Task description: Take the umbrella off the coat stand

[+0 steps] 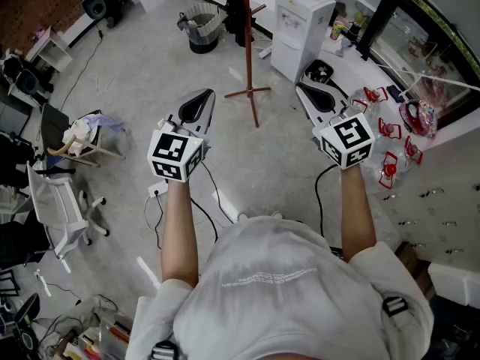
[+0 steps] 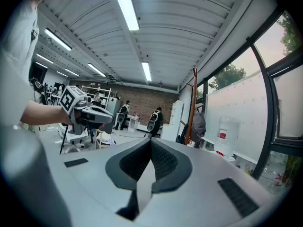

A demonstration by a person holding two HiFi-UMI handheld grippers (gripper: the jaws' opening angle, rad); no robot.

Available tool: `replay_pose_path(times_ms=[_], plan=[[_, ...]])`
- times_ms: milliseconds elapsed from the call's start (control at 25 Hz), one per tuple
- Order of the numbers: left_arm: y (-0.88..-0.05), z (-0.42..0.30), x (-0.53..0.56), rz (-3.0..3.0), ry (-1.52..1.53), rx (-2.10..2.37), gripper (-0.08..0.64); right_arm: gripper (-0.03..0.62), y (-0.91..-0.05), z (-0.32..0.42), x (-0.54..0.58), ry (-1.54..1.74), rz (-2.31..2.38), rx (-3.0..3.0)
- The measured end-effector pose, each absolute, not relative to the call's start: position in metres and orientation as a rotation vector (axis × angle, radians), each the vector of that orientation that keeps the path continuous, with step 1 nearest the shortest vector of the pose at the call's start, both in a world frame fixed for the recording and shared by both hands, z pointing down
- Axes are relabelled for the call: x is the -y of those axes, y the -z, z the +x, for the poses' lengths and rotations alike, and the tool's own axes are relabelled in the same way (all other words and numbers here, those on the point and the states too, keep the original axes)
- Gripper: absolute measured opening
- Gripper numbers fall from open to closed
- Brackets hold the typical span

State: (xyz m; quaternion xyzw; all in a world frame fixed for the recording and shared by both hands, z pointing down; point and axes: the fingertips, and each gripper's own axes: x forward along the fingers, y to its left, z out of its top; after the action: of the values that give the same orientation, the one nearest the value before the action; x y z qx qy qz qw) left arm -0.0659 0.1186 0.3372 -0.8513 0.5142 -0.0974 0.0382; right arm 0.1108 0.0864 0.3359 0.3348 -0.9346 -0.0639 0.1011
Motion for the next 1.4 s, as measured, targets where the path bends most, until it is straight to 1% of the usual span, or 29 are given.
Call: replay_pose_path(times_ms=[240,440,760,1000,1160,1400], plan=[[-0.338,-0.076,-0.115,-2.609,0.286,-1.606,0.006,0.024,-0.341,0.106,-0.082,0.185,0.991,2.745],[-0.339,-0.083,-0.115,-2.602,0.279,-1.615,0.006,0.023,-0.336,0.104,-0.08,0.1,1.026,2.812],[-0.337,-0.106,-0.122,-2.543,0.263,-1.618,0.006,0.023,-0.338,0.08,-0.083,0.076,1.009,2.81],[-0.346,-0.142,-0.133,-2.583,0.191,-1.691,0.006,0.023,-0.344,0.054,-0.095,0.073,1.021,2.794],[-0.356,-0.167,-0.137,-2.604,0.203,-1.742,0.006,0.024,-0.348,0.038,-0.099,0.074,1.035,2.777],[-0.36,-0.174,-0.131,-2.575,0.178,-1.77,0.011,0.025,-0.356,0.038,-0.087,0.039,1.036,2.771]])
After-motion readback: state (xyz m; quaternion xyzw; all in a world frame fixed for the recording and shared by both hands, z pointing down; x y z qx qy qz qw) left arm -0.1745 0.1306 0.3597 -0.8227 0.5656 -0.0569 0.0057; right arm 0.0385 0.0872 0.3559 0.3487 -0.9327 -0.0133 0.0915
